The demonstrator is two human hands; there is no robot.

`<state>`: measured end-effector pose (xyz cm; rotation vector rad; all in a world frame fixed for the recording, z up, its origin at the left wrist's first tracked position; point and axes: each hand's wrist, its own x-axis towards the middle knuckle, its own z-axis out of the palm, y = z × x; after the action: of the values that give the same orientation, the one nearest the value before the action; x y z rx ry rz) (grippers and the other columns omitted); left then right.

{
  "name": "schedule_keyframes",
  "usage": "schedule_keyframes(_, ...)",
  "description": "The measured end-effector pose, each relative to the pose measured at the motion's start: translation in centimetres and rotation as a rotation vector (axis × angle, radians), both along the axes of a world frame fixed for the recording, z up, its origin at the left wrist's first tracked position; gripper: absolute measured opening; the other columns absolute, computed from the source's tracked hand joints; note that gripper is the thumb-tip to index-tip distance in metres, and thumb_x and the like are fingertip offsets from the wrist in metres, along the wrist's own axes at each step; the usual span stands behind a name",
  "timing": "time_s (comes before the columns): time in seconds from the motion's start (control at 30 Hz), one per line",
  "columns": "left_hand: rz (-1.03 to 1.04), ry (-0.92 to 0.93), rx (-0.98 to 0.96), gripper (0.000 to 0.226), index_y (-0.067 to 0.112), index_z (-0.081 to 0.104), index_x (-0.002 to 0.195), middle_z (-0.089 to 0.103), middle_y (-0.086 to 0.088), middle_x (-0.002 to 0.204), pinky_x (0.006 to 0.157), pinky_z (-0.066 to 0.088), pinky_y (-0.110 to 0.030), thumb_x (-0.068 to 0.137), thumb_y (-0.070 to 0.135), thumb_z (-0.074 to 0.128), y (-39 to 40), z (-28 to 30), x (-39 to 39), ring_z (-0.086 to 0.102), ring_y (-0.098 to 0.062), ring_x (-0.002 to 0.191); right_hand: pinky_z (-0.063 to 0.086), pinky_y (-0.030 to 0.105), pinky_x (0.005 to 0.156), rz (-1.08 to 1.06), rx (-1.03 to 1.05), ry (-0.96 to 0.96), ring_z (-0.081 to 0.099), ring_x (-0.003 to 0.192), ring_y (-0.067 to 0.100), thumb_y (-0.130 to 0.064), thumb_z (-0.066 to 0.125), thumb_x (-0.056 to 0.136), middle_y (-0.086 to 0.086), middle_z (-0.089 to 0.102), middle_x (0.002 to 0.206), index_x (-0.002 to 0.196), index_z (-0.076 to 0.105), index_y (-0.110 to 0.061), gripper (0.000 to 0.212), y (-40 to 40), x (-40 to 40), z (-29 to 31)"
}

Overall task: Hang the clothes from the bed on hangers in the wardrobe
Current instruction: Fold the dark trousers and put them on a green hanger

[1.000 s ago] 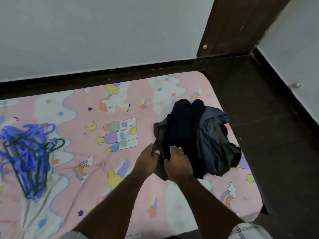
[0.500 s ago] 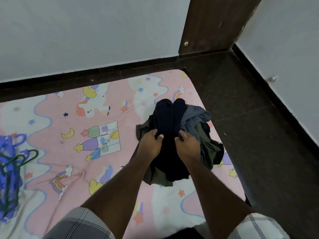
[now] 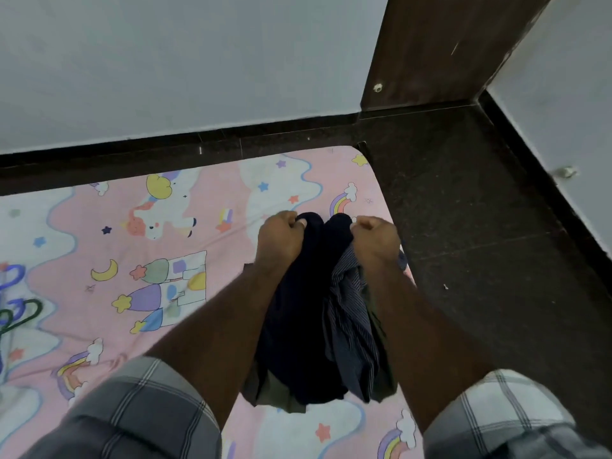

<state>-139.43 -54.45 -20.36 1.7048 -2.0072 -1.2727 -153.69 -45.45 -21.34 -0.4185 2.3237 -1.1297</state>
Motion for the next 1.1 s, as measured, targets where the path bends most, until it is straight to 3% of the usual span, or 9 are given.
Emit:
schedule_keyframes(0.23,0.051,-0.069,0.093,0.04,0.003,0.067,0.118,0.067,-0.015,0.127,0.1,0.047,-0.039,0.095,0.035,0.062,-6.7,-5.5,-4.5,0.06,-0.035,0.118,0.055,0.043,0.095,0.052,0.079,-0.046,0.067,0.108,0.03,-0.02,0.071,0.088,0.008,0.073,0.115,0.11,0.075,-0.012,0.024,-6.5,-6.7,-6.1)
schedule_keyframes(0.33,0.013,-0.128,0.109,0.029,0.008,0.07,0.11,0.067,-0.012,0.127,0.098,0.046,-0.036,0.097,0.032,0.062,-8.2,-7.9,-5.6,0.06,-0.033,0.117,0.053,0.034,0.096,0.104,0.178,-0.033,0.066,0.11,0.03,-0.022,0.071,0.088,0.007,0.072,0.117,0.112,0.075,-0.012,0.027,-7.9,-8.0,-9.1)
schedule_keyframes(0.57,-0.166,-0.216,0.191,0.052,0.014,0.041,0.152,0.034,-0.007,0.16,0.117,0.026,-0.033,0.105,0.034,0.047,-10.2,-12.0,-7.7,0.035,-0.026,0.145,0.043,0.027,0.081,0.281,0.467,0.12,0.064,0.112,0.03,-0.051,0.06,0.094,0.01,0.069,0.12,0.119,0.068,-0.005,0.053,-10.1,-9.5,-13.8)
schedule_keyframes(0.63,-0.255,-0.242,0.2,0.043,0.011,0.05,0.145,0.043,-0.009,0.154,0.113,0.03,-0.032,0.106,0.029,0.044,-10.3,-12.4,-7.9,0.041,-0.027,0.14,0.038,0.026,0.076,0.31,0.499,0.132,0.064,0.11,0.03,-0.054,0.061,0.091,0.01,0.069,0.119,0.119,0.067,-0.005,0.057,-10.4,-9.5,-14.2)
schedule_keyframes(0.7,-0.277,-0.246,0.169,0.03,0.004,0.067,0.119,0.062,-0.015,0.13,0.102,0.042,-0.036,0.103,0.021,0.049,-10.1,-12.4,-7.7,0.054,-0.032,0.125,0.039,0.025,0.074,0.374,0.534,0.195,0.065,0.108,0.029,-0.051,0.063,0.092,0.009,0.069,0.118,0.118,0.068,-0.007,0.052,-10.4,-9.5,-14.1)
schedule_keyframes(0.83,-0.148,-0.187,0.129,0.009,0.007,0.066,0.088,0.061,-0.014,0.093,0.08,0.048,-0.034,0.093,0.013,0.062,-9.7,-11.3,-6.2,0.059,-0.029,0.09,0.045,0.024,0.076,0.453,0.532,0.295,0.065,0.107,0.028,-0.031,0.061,0.095,0.01,0.068,0.117,0.116,0.071,-0.009,0.032,-10.1,-8.9,-12.9)
schedule_keyframes(0.9,-0.073,-0.122,0.152,0.012,0.01,0.066,0.099,0.058,-0.011,0.102,0.091,0.052,-0.035,0.09,0.016,0.07,-9.3,-10.5,-5.8,0.057,-0.028,0.095,0.047,0.025,0.077,0.435,0.509,0.255,0.065,0.106,0.028,-0.029,0.064,0.093,0.01,0.068,0.117,0.115,0.071,-0.008,0.032,-9.8,-8.5,-12.1)
schedule_keyframes(0.97,0.015,-0.058,0.178,0.037,0.008,0.065,0.119,0.06,-0.008,0.116,0.099,0.051,-0.042,0.086,0.019,0.077,-8.8,-9.9,-5.5,0.06,-0.028,0.109,0.042,0.025,0.074,0.368,0.487,0.187,0.065,0.107,0.029,-0.035,0.067,0.092,0.01,0.068,0.118,0.118,0.067,-0.004,0.041,-9.6,-8.0,-11.7)
schedule_keyframes(1.1,0.226,0.183,0.273,0.039,0.018,0.068,0.113,0.07,-0.004,0.114,0.093,0.057,-0.04,0.077,0.01,0.08,-7.9,-9.6,-4.1,0.068,-0.022,0.102,0.04,0.028,0.073,0.301,0.456,0.101,0.063,0.109,0.035,-0.04,0.074,0.087,0.016,0.067,0.113,0.116,0.062,0.002,0.053,-9.4,-7.0,-11.4)
